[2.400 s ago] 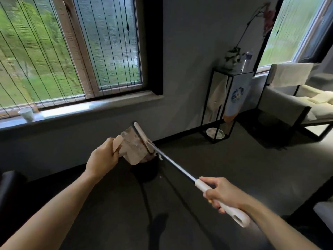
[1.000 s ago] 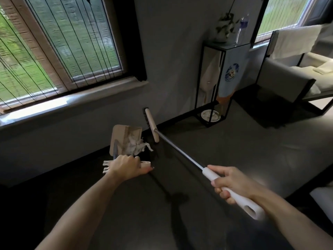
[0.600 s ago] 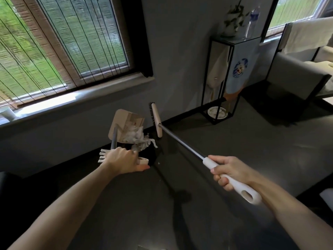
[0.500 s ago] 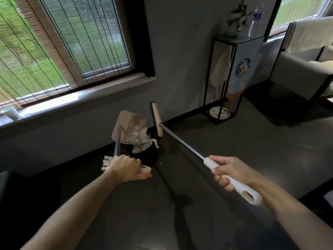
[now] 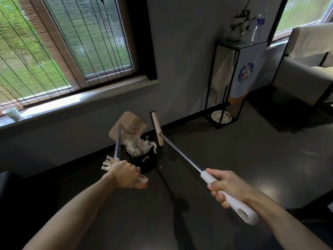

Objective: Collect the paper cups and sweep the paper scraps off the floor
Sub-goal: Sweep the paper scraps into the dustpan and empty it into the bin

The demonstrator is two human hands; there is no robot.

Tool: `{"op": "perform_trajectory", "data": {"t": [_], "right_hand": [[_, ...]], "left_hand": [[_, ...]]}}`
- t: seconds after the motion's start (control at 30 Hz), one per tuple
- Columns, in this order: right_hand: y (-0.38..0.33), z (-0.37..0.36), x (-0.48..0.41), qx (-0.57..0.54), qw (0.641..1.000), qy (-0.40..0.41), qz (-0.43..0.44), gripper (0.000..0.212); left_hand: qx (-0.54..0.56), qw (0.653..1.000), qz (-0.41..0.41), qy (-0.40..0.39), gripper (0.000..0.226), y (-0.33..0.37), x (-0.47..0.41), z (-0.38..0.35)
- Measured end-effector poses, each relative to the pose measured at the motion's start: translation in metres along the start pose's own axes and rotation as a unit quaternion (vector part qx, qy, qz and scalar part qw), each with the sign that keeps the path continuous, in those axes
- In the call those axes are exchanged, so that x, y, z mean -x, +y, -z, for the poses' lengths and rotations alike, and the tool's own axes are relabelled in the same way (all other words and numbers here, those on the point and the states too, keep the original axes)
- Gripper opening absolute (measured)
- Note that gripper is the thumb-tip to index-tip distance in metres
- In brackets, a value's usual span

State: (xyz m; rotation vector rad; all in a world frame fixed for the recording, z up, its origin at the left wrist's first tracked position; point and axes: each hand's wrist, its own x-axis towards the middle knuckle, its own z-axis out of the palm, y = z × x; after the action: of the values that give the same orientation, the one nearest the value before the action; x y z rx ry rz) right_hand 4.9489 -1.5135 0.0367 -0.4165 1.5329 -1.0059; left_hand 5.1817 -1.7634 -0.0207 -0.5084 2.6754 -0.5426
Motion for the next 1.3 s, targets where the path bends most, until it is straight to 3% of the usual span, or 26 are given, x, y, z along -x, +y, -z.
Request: {"op": "perform_trajectory", "data": {"t": [0.43, 0.53, 0.63, 0.73, 0.8, 0.87, 0.97, 1.1, 1.3], "right_hand": [[-0.005, -0.007, 0.002, 0.026, 0.999, -0.027, 0.009, 0.064], [-0.004, -0.006, 0.003, 0.032, 0.999, -0.032, 0.009, 0.065], [-0.004, -0.009, 0.005, 0.054, 0.998, -0.043, 0.009, 0.065], [-0.004, -0.020, 0.009, 0.076, 0.995, -0.066, 0.006, 0.065], [-0.003, -0.032, 0.013, 0.089, 0.992, -0.089, 0.000, 0.065], [0.000, -0.049, 0.019, 0.101, 0.989, -0.112, -0.002, 0.065], [0.014, -0.083, 0.031, 0.130, 0.980, -0.150, -0.012, 0.067], [0.041, -0.137, 0.045, 0.148, 0.969, -0.193, -0.049, 0.068], [0.095, -0.228, 0.087, 0.265, 0.920, -0.259, -0.126, 0.067]], "left_hand": [[-0.009, 0.999, -0.003, 0.052, 0.087, -0.009, 0.028, 0.012], [0.014, 0.996, 0.046, 0.078, 0.096, -0.007, 0.043, 0.017], [0.080, 0.978, 0.153, 0.122, 0.110, -0.001, 0.075, 0.024], [0.093, 0.943, 0.240, 0.212, 0.101, 0.013, 0.114, 0.032], [0.097, 0.931, 0.303, 0.180, 0.096, 0.026, 0.140, 0.035], [0.166, 0.887, 0.398, 0.169, 0.093, 0.038, 0.161, 0.032], [0.281, 0.790, 0.516, 0.175, 0.085, 0.062, 0.200, 0.025], [0.450, 0.567, 0.662, 0.196, 0.072, 0.101, 0.271, -0.003], [0.468, 0.434, 0.756, 0.146, 0.069, 0.206, 0.418, -0.055]]}}
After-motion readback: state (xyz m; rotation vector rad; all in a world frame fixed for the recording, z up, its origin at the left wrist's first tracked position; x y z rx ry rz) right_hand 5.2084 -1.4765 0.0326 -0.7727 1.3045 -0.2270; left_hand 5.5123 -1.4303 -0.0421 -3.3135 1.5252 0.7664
